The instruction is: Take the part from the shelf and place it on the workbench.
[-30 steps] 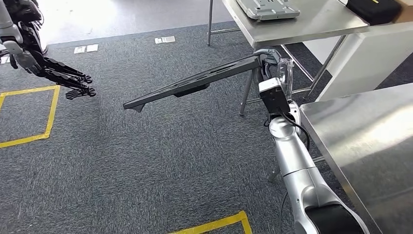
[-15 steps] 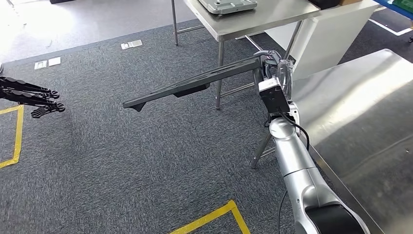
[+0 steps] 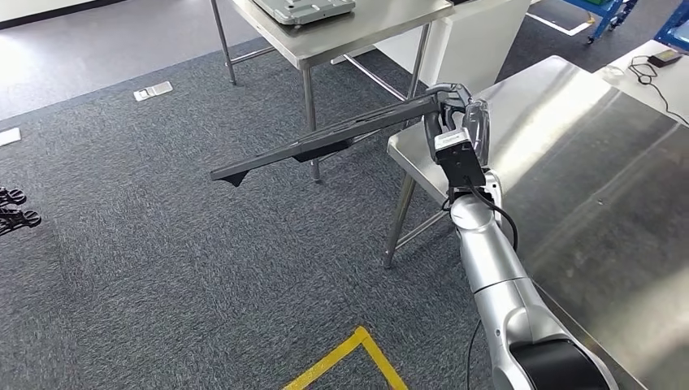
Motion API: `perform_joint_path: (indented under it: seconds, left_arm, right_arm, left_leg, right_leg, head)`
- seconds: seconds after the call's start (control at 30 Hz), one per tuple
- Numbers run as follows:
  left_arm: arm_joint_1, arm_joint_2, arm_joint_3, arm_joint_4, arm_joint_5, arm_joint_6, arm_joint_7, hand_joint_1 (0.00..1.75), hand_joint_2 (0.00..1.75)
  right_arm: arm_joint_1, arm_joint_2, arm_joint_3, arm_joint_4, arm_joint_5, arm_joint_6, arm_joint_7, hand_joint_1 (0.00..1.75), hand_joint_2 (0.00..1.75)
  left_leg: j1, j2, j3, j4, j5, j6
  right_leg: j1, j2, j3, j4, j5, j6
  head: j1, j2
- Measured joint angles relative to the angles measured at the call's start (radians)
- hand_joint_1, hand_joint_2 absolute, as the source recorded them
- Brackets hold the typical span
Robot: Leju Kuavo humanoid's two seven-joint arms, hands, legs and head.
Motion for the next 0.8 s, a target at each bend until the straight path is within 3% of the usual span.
perform_joint_path:
  seconds: [0.07,0.13,0.2,0.27,0.3,0.33,0.37,0.43,0.5,0.57,0.6,0.67,0.73,0.77,0.8]
  left_arm:
    - [-0.001,-0.001,0.000,0.000,-0.001,0.000,0.000,0.00,1.75]
    - [-0.003,-0.002,-0.001,-0.001,-0.002,0.000,0.000,0.00,1.75]
    - [-0.003,0.000,0.000,-0.001,-0.003,0.000,0.000,0.00,1.75]
    - [-0.001,0.000,0.000,-0.001,-0.003,0.000,0.000,0.00,1.75]
    - [-0.001,0.000,0.000,-0.001,-0.003,0.000,0.000,0.00,1.75]
    - [-0.001,0.000,0.000,-0.001,-0.003,0.000,0.000,0.00,1.75]
    - [-0.002,0.000,0.000,-0.001,-0.003,0.000,0.000,0.00,1.75]
    - [-0.002,0.000,0.000,-0.001,-0.003,0.000,0.000,0.00,1.75]
    - [-0.003,0.001,-0.001,-0.002,-0.004,0.001,0.000,0.00,1.75]
    - [-0.005,0.000,-0.001,-0.002,-0.004,0.001,0.000,0.00,1.75]
    - [-0.006,0.000,-0.001,-0.002,-0.005,0.002,0.000,0.00,1.75]
    - [-0.007,-0.001,-0.001,-0.002,-0.006,0.003,0.000,0.00,1.75]
    - [-0.004,0.000,-0.001,-0.002,-0.006,0.005,0.000,0.00,1.75]
    - [-0.002,-0.001,0.000,-0.001,-0.006,0.006,0.000,0.00,1.75]
    - [-0.001,0.000,0.000,-0.001,-0.006,0.008,0.000,0.00,1.75]
  right_arm:
    - [0.003,-0.006,-0.005,0.000,-0.002,-0.001,-0.001,1.75,1.75]
    - [0.004,-0.012,-0.011,0.000,-0.005,-0.001,-0.003,1.75,1.75]
    - [0.004,-0.014,-0.014,0.001,-0.008,-0.001,-0.006,1.75,1.75]
    - [0.010,-0.014,-0.014,0.003,-0.010,-0.001,-0.008,1.75,1.75]
    - [0.014,-0.014,-0.015,0.004,-0.010,-0.001,-0.008,1.75,1.75]
    - [0.017,-0.015,-0.015,0.006,-0.010,-0.001,-0.008,1.75,1.75]
    - [0.018,-0.015,-0.015,0.006,-0.010,-0.001,-0.008,1.75,1.75]
    - [0.019,-0.015,-0.015,0.007,-0.010,-0.001,-0.009,1.75,1.75]
    - [0.020,-0.015,-0.015,0.007,-0.010,-0.001,-0.010,1.75,1.75]
    - [0.019,-0.017,-0.017,0.007,-0.011,-0.002,-0.011,1.75,1.75]
    - [0.018,-0.018,-0.019,0.006,-0.011,-0.003,-0.011,1.75,1.75]
    - [0.014,-0.018,-0.023,0.006,-0.013,-0.004,-0.014,1.75,1.75]
    - [0.011,-0.014,-0.025,0.007,-0.014,-0.006,-0.017,1.75,1.75]
    - [0.012,-0.012,-0.026,0.008,-0.015,-0.007,-0.019,1.75,1.75]
    - [0.013,-0.011,-0.028,0.009,-0.016,-0.007,-0.020,1.75,1.75]
  left_leg:
    - [-0.005,0.024,0.001,-0.008,0.009,0.015]
    - [-0.006,0.050,0.004,-0.022,0.021,0.033]
    - [-0.011,0.076,0.003,-0.029,0.027,0.044]
    - [-0.014,0.104,0.000,-0.029,0.027,0.045]
    - [-0.015,0.118,-0.001,-0.028,0.027,0.045]
    - [-0.015,0.130,0.000,-0.028,0.026,0.044]
    - [-0.015,0.142,0.000,-0.027,0.025,0.043]
    - [-0.018,0.164,0.003,-0.027,0.022,0.035]
    - [-0.023,0.181,0.007,-0.027,0.019,0.024]
    - [-0.024,0.199,0.012,-0.028,0.015,0.013]
    - [-0.021,0.196,0.011,-0.025,0.010,0.008]
    - [-0.014,0.152,-0.011,0.025,-0.028,-0.003]
    - [-0.010,0.097,-0.070,0.155,-0.095,-0.008]
    - [-0.010,0.085,-0.102,0.221,-0.120,-0.009]
    - [-0.009,0.081,-0.121,0.257,-0.125,-0.010]
  right_leg:
    - [-0.003,0.012,-0.012,-0.004,0.008,0.016]
    - [0.000,-0.031,-0.037,0.031,-0.011,0.021]
    - [0.002,-0.086,-0.092,0.145,-0.064,0.017]
    - [-0.001,-0.099,-0.144,0.264,-0.105,0.021]
    - [-0.004,-0.102,-0.148,0.280,-0.107,0.028]
    - [-0.007,-0.108,-0.130,0.251,-0.094,0.038]
    - [-0.011,-0.120,-0.091,0.184,-0.071,0.048]
    - [-0.011,-0.164,-0.012,0.043,-0.028,0.056]
    - [-0.004,-0.183,0.015,-0.010,-0.012,0.045]
    - [0.000,-0.163,0.011,-0.011,-0.008,0.029]
    - [-0.005,-0.152,0.011,-0.012,-0.006,0.022]
    - [-0.016,-0.131,0.013,-0.015,-0.002,0.007]
    - [-0.018,-0.108,0.013,-0.016,0.000,-0.004]
    - [-0.016,-0.096,0.013,-0.015,0.001,-0.006]
    - [-0.015,-0.083,0.012,-0.015,0.001,-0.007]
  head:
    - [0.000,0.000]
    - [0.004,0.000]
    - [0.010,0.000]
    - [0.011,0.000]
    - [0.011,0.000]
    - [0.011,0.000]
    - [0.011,0.000]
    - [0.011,0.000]
    - [0.010,0.000]
    - [0.010,0.000]
    - [0.008,0.000]
    - [0.005,0.000]
    - [0.001,0.000]
    - [0.000,0.000]
    - [0.000,0.000]
